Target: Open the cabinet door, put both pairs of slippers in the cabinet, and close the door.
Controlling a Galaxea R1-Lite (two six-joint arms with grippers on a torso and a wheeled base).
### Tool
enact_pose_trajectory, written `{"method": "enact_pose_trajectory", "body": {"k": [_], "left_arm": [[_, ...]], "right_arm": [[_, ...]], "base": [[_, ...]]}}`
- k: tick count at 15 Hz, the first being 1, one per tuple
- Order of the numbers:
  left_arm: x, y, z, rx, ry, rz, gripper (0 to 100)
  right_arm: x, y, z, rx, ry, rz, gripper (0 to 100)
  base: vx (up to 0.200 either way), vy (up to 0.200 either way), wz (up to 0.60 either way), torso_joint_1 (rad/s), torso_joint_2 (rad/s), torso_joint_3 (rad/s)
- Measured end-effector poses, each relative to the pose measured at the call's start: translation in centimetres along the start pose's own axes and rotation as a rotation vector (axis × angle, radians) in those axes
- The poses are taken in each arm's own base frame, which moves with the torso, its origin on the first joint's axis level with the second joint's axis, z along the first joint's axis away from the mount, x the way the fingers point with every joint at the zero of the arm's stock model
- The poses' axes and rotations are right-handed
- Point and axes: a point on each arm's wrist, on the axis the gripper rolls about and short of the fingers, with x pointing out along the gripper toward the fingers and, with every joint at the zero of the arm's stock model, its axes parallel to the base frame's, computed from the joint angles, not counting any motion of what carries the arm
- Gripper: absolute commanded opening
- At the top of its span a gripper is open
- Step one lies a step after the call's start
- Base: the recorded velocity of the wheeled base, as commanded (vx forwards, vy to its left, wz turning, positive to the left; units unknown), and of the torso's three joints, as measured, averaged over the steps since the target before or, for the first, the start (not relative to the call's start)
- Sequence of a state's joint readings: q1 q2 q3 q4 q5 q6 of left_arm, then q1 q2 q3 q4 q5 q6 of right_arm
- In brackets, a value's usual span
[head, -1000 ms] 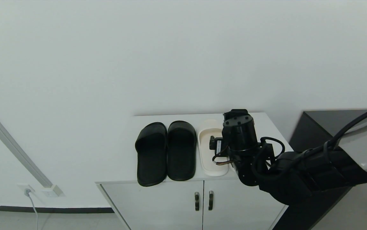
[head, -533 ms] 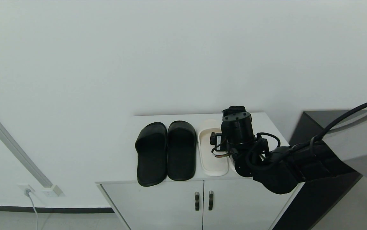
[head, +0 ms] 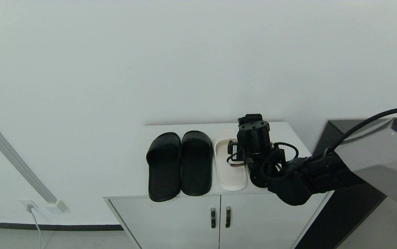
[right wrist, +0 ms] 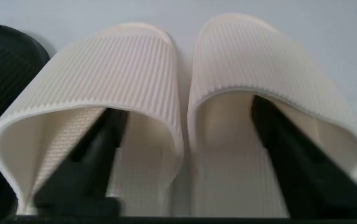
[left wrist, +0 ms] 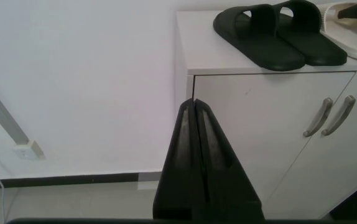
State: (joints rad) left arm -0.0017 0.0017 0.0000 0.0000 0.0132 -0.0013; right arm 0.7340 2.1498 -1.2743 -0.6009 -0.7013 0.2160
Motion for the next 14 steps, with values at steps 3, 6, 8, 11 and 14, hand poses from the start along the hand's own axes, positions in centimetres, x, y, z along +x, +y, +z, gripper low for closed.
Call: {"method": "enact_pose_trajectory", "body": {"k": [3, 6, 8, 11, 14], "left_arm": [[0.0, 0.0, 0.0, 0.0, 0.0, 0.0, 0], [0.0, 0.0, 0.0, 0.0, 0.0, 0.0, 0], [0.0, 0.0, 0.0, 0.0, 0.0, 0.0, 0], [0.0, 0.0, 0.0, 0.005, 0.0, 0.0, 0], [0.0, 0.0, 0.0, 0.006, 0.0, -0.002, 0]], "right_arm": [[0.1, 0.0, -0.1, -0.001, 0.002, -0.003, 0], [0.2, 0.0, -0.1, -0.002, 0.001, -0.005, 0], [0.1, -0.1, 0.0, -0.004, -0.001, -0.006, 0], [-1.1, -0.6, 1.2, -0.019, -0.016, 0.001, 0], [-3.4, -1.3, 2.4, -0.042, -0.025, 0.041, 0]], "base": [[0.0, 0.0, 0.0, 0.0, 0.0, 0.0], [0.0, 0.0, 0.0, 0.0, 0.0, 0.0], [0.0, 0.0, 0.0, 0.0, 0.0, 0.0], [0.0, 0.0, 0.0, 0.0, 0.0, 0.0], [0.0, 0.0, 0.0, 0.0, 0.0, 0.0]]}}
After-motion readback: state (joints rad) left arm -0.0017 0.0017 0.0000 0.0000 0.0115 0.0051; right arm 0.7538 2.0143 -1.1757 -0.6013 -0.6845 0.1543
